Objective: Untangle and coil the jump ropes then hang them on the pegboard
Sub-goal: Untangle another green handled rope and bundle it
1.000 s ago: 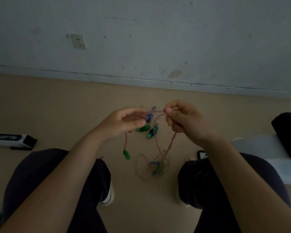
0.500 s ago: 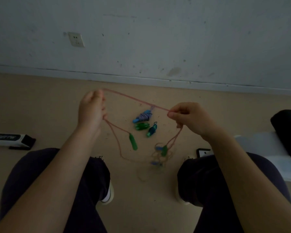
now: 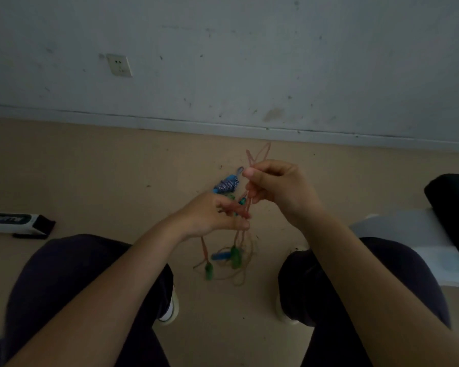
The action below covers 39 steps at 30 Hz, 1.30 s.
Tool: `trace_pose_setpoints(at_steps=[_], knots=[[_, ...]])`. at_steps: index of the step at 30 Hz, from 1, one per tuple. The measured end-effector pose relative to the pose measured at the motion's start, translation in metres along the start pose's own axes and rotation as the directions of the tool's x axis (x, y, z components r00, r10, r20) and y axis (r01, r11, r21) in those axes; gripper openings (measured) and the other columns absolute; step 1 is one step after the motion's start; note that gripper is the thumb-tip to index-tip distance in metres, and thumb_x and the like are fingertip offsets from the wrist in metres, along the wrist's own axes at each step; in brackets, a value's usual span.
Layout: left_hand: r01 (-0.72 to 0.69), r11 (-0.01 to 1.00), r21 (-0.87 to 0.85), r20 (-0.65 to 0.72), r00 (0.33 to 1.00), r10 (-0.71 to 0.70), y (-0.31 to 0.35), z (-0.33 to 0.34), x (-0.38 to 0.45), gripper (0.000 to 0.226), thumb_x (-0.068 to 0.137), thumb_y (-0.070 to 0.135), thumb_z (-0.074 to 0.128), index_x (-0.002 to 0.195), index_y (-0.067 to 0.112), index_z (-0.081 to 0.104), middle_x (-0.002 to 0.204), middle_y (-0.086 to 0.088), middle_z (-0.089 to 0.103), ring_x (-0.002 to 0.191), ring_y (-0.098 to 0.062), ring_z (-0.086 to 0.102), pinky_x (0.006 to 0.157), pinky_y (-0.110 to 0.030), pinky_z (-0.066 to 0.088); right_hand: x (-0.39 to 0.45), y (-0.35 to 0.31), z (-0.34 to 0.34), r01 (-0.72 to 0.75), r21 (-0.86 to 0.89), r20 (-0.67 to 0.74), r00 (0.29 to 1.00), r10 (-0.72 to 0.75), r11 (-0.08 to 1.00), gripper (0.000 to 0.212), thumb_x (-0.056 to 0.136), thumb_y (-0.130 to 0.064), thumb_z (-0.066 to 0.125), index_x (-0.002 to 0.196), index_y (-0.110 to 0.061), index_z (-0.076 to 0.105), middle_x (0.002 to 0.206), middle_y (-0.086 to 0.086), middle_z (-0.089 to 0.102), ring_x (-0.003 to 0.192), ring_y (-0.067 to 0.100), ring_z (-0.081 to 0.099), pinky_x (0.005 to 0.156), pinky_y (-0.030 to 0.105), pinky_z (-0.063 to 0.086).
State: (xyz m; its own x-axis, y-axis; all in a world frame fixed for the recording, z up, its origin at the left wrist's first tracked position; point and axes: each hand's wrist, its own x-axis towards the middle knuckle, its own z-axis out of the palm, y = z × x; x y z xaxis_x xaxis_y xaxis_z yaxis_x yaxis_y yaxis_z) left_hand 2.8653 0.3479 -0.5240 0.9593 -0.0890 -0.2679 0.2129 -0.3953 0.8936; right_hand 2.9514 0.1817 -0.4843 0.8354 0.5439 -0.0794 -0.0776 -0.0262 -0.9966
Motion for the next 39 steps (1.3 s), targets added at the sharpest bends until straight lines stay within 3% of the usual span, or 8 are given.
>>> trace_pose_setpoints(at_steps=[4, 7, 12, 16, 24, 28, 33, 39], knots=[[0.024, 1.000, 0.011, -0.013, 1.000, -0.024, 0.003, 0.001, 0.000, 0.009, 0.067, 0.052, 0.081, 0.074, 0.048, 0.077, 0.084, 0.019, 0.075, 0.084, 0.004, 0.067, 0.083, -0.018, 0.048, 0.004, 0.001, -0.007, 0.013, 0.145, -0.035, 0.999, -0.008, 0.989, 0.013, 0.085, -0.016, 0.070, 0.086, -0.002, 0.070, 0.069, 0.010, 0.069, 0.061, 0.020, 0.066, 0.058, 0.024, 0.055], [-0.043, 0.996, -0.082, -0.158, 0.987, 0.029, 0.006, 0.001, 0.000, 0.028, 0.089, 0.031, 0.075, 0.062, 0.039, 0.075, 0.056, 0.018, 0.064, 0.050, 0.006, 0.055, 0.053, -0.006, 0.039, 0.005, 0.004, -0.009, 0.018, 0.135, 0.019, 1.000, -0.021, 0.991, 0.019, 0.085, -0.019, 0.070, 0.093, -0.002, 0.069, 0.076, 0.012, 0.071, 0.071, 0.022, 0.070, 0.066, 0.028, 0.059], [-0.125, 0.836, -0.534, -0.182, 0.983, 0.031, 0.007, -0.012, -0.003, 0.018, 0.086, 0.038, 0.071, 0.078, 0.024, 0.078, 0.056, 0.006, 0.054, 0.037, -0.003, 0.029, 0.038, -0.016, 0.024, -0.001, 0.014, -0.003, 0.048, -0.349, 0.254, 0.966, 0.046, 0.936, 0.029, 0.088, -0.037, 0.069, 0.106, -0.014, 0.072, 0.103, 0.011, 0.072, 0.099, 0.027, 0.068, 0.094, 0.047, 0.054], [-0.186, 0.732, -0.655, -0.170, 0.981, 0.098, 0.004, -0.020, -0.002, 0.026, 0.079, 0.043, 0.073, 0.084, 0.018, 0.079, 0.065, 0.004, 0.060, 0.035, 0.001, 0.029, 0.036, -0.014, 0.024, -0.007, 0.016, 0.006, 0.000, -0.468, 0.354, 0.916, 0.187, 0.884, 0.021, 0.090, -0.029, 0.068, 0.107, -0.018, 0.073, 0.103, 0.001, 0.074, 0.100, 0.013, 0.068, 0.098, 0.035, 0.052], [-0.254, 0.842, -0.476, -0.469, 0.883, 0.001, -0.006, -0.036, -0.007, 0.026, 0.087, 0.045, 0.069, 0.090, 0.023, 0.081, 0.076, 0.005, 0.068, 0.038, -0.004, 0.028, 0.038, -0.016, 0.023, -0.004, 0.000, -0.006, 0.015, -0.558, 0.228, 0.964, 0.136, 0.830, 0.030, 0.081, -0.038, 0.076, 0.084, -0.008, 0.071, 0.065, 0.001, 0.053, 0.047, 0.001, 0.040, 0.047, 0.014, 0.035], [-0.194, 0.886, -0.422, -0.493, 0.869, -0.045, -0.009, -0.039, -0.008, 0.024, 0.093, 0.043, 0.066, 0.079, 0.028, 0.079, 0.071, -0.002, 0.063, 0.039, -0.006, 0.027, 0.041, -0.019, 0.023, -0.006, 0.000, -0.014, 0.001, -0.356, 0.167, 0.984, 0.063, 0.935, 0.013, 0.089, -0.020, 0.070, 0.086, -0.008, 0.073, 0.064, 0.004, 0.061, 0.054, 0.008, 0.055, 0.058, 0.024, 0.050], [0.025, 0.971, -0.237, -0.279, 0.956, -0.093, -0.001, -0.020, -0.007, 0.035, 0.058, 0.067, 0.079, 0.064, 0.034, 0.070, 0.051, 0.019, 0.056, 0.040, 0.001, 0.041, 0.042, -0.018, 0.030, -0.005, -0.004, -0.013, -0.008, -0.039, 0.211, 0.977, 0.016, 0.999, 0.016, 0.096, -0.009, 0.056, 0.100, -0.004, 0.071, 0.076, 0.002, 0.070, 0.071, 0.016, 0.064, 0.078, 0.035, 0.056], [0.087, 0.951, -0.297, -0.275, 0.946, -0.173, 0.000, -0.016, -0.002, 0.049, 0.068, 0.052, 0.082, 0.102, 0.018, 0.075, 0.050, 0.016, 0.052, 0.043, -0.005, 0.042, 0.039, -0.015, 0.029, -0.007, -0.005, -0.017, 0.037, -0.164, 0.152, 0.988, -0.011, 0.986, 0.024, 0.102, -0.026, 0.048, 0.105, -0.017, 0.070, 0.060, 0.001, 0.063, 0.064, 0.025, 0.065, 0.070, 0.038, 0.057]])
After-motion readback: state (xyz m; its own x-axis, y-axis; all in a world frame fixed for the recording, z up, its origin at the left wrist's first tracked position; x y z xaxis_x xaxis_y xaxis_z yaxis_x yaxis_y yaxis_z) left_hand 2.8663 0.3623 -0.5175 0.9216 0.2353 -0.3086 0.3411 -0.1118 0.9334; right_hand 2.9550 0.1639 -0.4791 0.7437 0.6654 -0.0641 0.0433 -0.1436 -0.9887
